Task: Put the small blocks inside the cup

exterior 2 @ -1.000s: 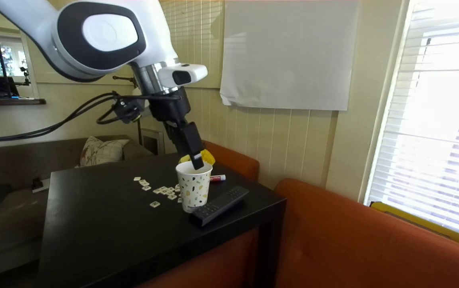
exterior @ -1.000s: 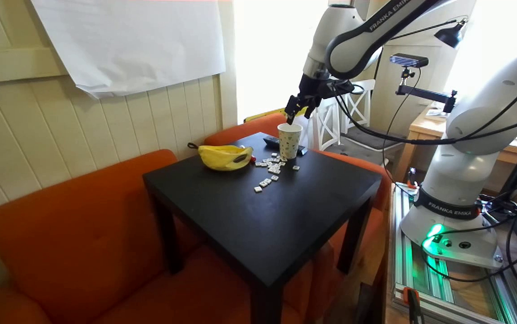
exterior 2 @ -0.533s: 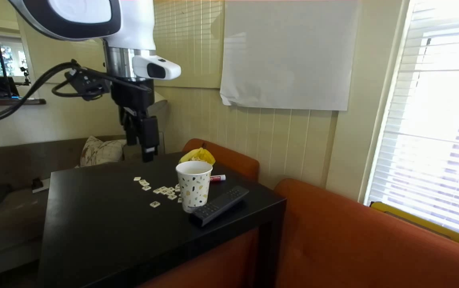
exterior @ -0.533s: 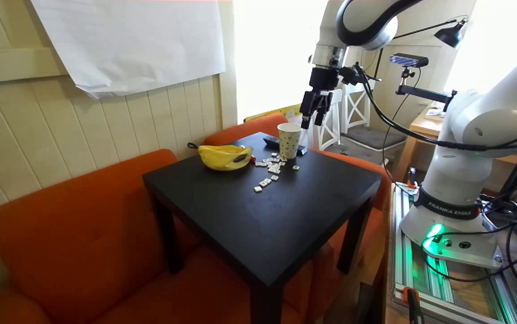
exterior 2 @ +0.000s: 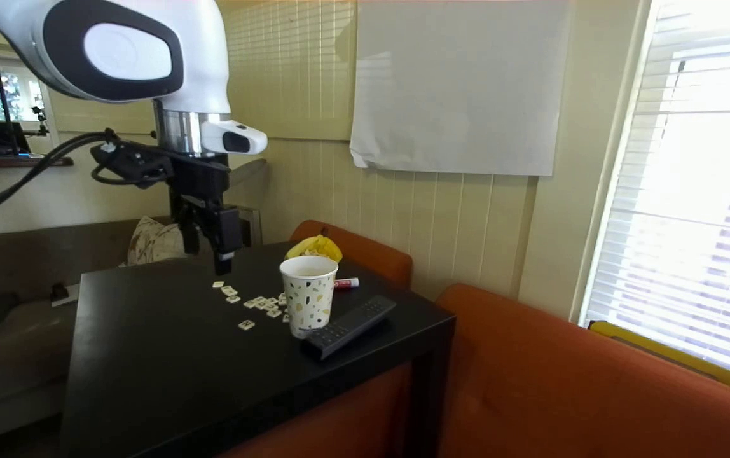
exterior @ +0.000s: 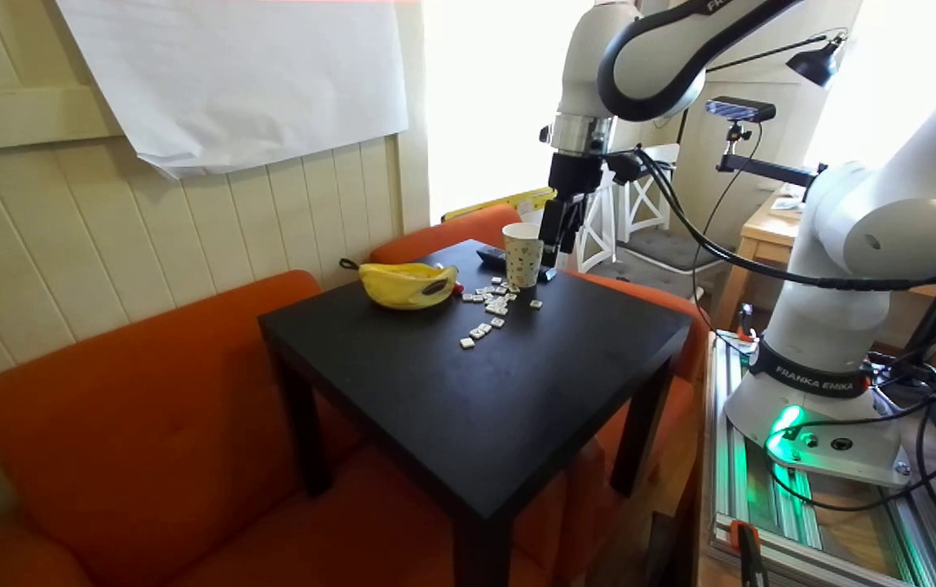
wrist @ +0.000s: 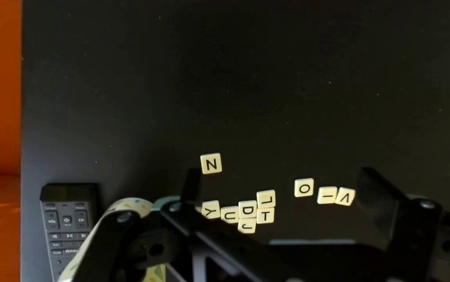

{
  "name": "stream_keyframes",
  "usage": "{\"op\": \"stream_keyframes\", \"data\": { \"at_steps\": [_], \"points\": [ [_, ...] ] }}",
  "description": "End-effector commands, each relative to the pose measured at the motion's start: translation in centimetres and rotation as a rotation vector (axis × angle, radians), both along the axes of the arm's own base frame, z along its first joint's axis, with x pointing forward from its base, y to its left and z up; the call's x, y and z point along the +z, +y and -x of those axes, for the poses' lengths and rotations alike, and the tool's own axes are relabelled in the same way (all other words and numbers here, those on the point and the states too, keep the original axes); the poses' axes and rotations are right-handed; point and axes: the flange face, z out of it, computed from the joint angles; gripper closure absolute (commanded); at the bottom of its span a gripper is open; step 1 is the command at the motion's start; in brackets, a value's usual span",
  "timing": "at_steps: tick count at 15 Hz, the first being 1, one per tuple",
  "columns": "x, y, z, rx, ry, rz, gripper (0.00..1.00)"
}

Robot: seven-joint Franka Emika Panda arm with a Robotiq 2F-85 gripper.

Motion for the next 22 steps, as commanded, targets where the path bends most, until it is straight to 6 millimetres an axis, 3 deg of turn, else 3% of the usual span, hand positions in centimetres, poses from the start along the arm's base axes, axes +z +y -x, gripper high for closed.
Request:
{"op": "stream_keyframes", "data": {
  "at_steps": [1, 6, 10, 15, 20, 21, 22],
  "points": [
    [-2.5, 1.1, -1.9, 0.031, -0.048, 0.077, 0.0],
    [-7.1, 1.3, -2.1, 0.039, 0.048, 0.172, 0.0],
    [-9.6, 1.0, -2.4, 0.026, 0.061, 0.203, 0.0],
    [-10.9, 0.2, -2.8, 0.016, 0.045, 0.202, 0.0],
    [-10.9, -0.8, -3.7, -0.01, 0.034, 0.186, 0.0],
    [-10.9, -0.9, -3.9, -0.013, 0.033, 0.184, 0.03],
    [-10.9, -1.0, -4.0, -0.016, 0.032, 0.183, 0.13]
  ]
}}
